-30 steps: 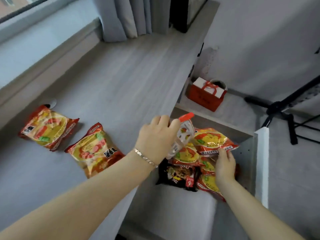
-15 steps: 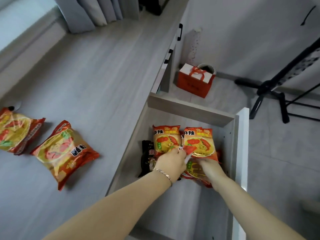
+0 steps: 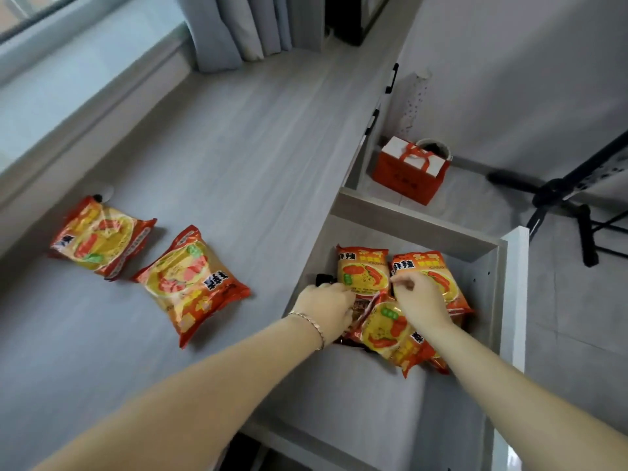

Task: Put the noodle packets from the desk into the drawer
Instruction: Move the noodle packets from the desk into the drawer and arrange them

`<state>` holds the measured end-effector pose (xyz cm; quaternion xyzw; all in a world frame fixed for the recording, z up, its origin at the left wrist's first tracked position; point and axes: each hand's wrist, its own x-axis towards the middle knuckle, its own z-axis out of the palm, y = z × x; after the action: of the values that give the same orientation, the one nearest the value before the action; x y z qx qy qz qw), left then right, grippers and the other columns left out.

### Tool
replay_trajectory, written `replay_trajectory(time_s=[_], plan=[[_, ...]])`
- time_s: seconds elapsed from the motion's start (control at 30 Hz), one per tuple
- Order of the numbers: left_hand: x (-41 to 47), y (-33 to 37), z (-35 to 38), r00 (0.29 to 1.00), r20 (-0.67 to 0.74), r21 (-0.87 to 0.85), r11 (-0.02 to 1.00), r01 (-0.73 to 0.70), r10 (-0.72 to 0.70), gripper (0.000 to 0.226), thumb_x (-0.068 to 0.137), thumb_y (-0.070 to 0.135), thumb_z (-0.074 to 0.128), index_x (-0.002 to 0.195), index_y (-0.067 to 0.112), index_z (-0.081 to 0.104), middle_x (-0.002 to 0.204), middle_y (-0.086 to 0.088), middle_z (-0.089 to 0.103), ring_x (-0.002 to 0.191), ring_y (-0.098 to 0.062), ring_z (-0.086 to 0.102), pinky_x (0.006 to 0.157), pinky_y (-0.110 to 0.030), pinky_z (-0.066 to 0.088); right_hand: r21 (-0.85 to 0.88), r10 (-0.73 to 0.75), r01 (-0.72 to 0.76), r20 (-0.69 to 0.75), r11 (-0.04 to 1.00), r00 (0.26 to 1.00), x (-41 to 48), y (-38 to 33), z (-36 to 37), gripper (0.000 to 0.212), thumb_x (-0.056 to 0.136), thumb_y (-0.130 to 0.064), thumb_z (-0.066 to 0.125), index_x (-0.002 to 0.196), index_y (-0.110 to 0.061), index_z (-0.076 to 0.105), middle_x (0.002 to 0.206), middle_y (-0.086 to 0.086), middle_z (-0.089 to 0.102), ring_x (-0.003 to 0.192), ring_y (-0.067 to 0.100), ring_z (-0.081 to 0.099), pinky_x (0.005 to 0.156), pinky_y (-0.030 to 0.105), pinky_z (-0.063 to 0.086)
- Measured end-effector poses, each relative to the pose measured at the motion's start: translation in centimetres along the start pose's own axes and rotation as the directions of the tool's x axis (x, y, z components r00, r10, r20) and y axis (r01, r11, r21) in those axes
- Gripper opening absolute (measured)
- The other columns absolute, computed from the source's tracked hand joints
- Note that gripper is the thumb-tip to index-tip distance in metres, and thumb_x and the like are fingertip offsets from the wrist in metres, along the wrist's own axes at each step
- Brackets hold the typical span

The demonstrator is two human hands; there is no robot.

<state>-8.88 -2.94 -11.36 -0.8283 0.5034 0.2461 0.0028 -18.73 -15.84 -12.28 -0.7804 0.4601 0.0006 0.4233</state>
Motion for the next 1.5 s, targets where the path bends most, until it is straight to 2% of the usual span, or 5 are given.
replay_trajectory(time_s=[0.23,0.47,0.67,1.1,1.5], plan=[[-8.4,-15.0,-6.1,0.713,-0.541,-0.284,0.895,0.343,-0.445,0.026,0.08,0.011,0.057,0.105,0.007,0.062,0.114,-0.014,0.059,0.108,-0.034,0.051,0.089,-0.042,0.042,-0.078,-0.313,0.341,0.247,0.937,0.917,-2.6,-13.3,8.0,0.02,0.087,-0.018,0.051,0.105,-0.016,0.061,0.108,0.004,0.064,0.095,0.019,0.059,0.076,0.027,0.045],[-12.4,-26.7,-5.1,0.541,-0.24,-0.351,0.592,0.725,-0.806,0.078,0.078,0.04,0.066,0.141,0.016,0.025,0.155,-0.014,0.015,0.14,-0.034,0.015,0.108,-0.051,0.029,-0.467,-0.286,0.462,0.4,0.754,0.871,-6.8,-20.0,21.3,0.112,0.065,-0.065,0.063,0.145,-0.01,0.007,0.143,0.026,0.027,0.13,0.04,0.029,0.107,0.047,0.028],[-11.3,-28.4,-3.3,0.562,-0.256,-0.342,0.617,0.709,-0.787,0.044,0.086,0.025,0.06,0.119,0.005,0.04,0.145,-0.022,0.024,0.101,-0.047,0.053,0.076,-0.048,0.048,-0.572,-0.259,0.395,0.307,0.719,0.916,-5.5,-18.8,23.9,0.115,0.064,-0.053,0.069,0.147,-0.019,-0.003,0.137,0.024,0.031,0.124,0.038,0.032,0.103,0.048,0.029],[-7.9,-13.3,-5.4,0.719,-0.611,-0.29,0.939,0.185,-0.331,0.012,0.08,0.003,0.064,0.077,-0.005,0.057,0.087,-0.026,0.053,0.064,-0.034,0.052,0.054,-0.03,0.03,-0.28,-0.022,-0.029,-0.177,0.96,0.984,-0.6,-0.9,2.8,0.098,0.062,-0.054,0.071,0.14,-0.029,0.018,0.135,0.022,0.038,0.125,0.039,0.036,0.103,0.048,0.035],[-6.8,-3.2,-4.3,0.702,-0.669,0.025,0.952,-0.306,0.244,0.017,0.063,0.003,0.077,0.062,0.001,0.06,0.064,-0.017,0.063,0.048,-0.027,0.058,0.038,-0.025,0.049,-0.159,0.086,-0.104,-0.114,0.982,0.99,0.3,1.2,0.6,0.071,0.082,-0.055,0.053,0.135,-0.011,0.039,0.144,0.019,0.035,0.134,0.033,0.03,0.11,0.043,0.028]])
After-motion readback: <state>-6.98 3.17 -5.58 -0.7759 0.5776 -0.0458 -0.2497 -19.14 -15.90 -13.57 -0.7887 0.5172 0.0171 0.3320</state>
